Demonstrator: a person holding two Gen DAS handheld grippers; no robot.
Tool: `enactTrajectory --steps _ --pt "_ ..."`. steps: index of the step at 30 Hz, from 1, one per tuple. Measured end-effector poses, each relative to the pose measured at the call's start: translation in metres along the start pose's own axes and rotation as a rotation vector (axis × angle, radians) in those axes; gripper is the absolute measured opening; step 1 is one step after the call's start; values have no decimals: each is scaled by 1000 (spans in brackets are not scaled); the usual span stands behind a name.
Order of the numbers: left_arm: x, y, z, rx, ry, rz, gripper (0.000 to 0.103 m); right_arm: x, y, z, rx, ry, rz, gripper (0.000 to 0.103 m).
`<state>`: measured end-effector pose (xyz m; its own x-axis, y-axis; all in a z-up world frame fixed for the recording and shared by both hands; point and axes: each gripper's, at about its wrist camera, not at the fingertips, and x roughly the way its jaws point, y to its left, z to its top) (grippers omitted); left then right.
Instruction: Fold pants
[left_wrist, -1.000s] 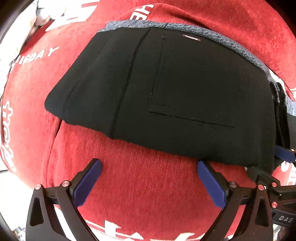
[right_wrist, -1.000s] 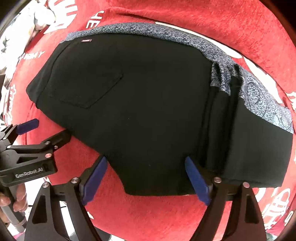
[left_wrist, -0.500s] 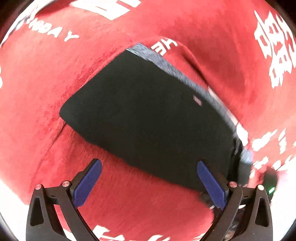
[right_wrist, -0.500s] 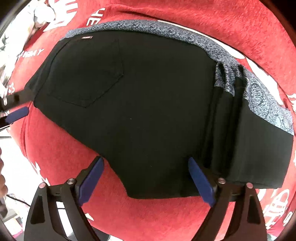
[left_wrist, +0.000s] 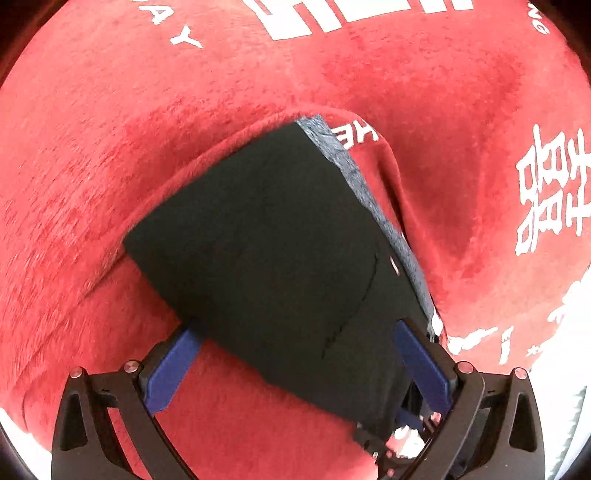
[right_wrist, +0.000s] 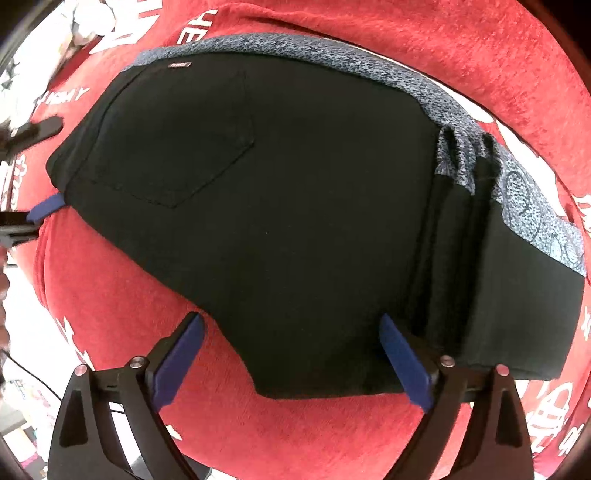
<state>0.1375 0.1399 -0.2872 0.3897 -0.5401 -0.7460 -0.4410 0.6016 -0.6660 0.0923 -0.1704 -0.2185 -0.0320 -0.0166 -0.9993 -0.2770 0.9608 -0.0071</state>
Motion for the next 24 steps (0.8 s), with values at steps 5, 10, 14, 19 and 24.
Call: enactTrajectory --steps 5,10,14,19,24 --pt "-13 -21 1 31 -44 -45 103 1 4 -2 -5 -4 4 97" --pt "14 -12 12 7 11 54 103 4 7 -4 -16 -8 -5 97" --pt "16 -31 19 55 -44 224 96 3 7 -5 -13 -10 3 97" --pt "22 -58 11 211 -76 480 58 3 1 -3 -18 -13 13 97" --pt "27 -74 4 310 -86 547 56 1 -7 1 -5 -6 33 97"
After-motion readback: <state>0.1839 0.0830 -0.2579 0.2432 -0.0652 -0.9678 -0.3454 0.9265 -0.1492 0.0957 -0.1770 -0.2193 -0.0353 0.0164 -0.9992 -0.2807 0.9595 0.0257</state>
